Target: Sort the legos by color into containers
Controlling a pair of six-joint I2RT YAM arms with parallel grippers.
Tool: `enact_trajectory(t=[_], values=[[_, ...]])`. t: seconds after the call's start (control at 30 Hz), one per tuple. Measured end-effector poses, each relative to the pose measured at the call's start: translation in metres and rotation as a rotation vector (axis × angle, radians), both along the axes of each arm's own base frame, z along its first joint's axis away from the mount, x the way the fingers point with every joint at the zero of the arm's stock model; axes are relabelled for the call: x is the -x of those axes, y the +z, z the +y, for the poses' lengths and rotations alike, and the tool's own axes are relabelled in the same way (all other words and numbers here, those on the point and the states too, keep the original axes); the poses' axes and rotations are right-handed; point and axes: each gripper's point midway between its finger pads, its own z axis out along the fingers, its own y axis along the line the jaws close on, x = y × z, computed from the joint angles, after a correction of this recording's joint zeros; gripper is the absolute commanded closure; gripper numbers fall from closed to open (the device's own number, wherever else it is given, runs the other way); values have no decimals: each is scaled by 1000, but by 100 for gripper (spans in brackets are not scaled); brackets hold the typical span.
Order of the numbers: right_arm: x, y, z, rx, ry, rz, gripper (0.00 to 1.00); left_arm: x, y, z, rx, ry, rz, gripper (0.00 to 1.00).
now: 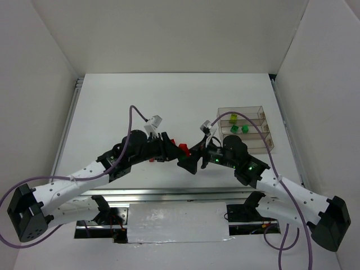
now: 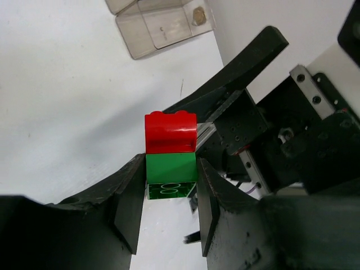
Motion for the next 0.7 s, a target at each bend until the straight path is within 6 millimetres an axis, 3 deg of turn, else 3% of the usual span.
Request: enact_trajectory(t=[0.13, 0.3, 0.53, 0.7], values=[[10, 20, -17, -45, 82, -39, 0, 8, 14, 3, -3, -58, -95, 100], [9, 42, -46, -101, 117, -90, 0, 27, 38, 13, 39, -147, -265, 100], [35, 45, -36, -146, 322, -28, 5, 62, 52, 14, 108, -333, -417, 100], [55, 64, -28, -211, 443, -55, 5, 74, 59, 10, 147, -408, -449, 100]])
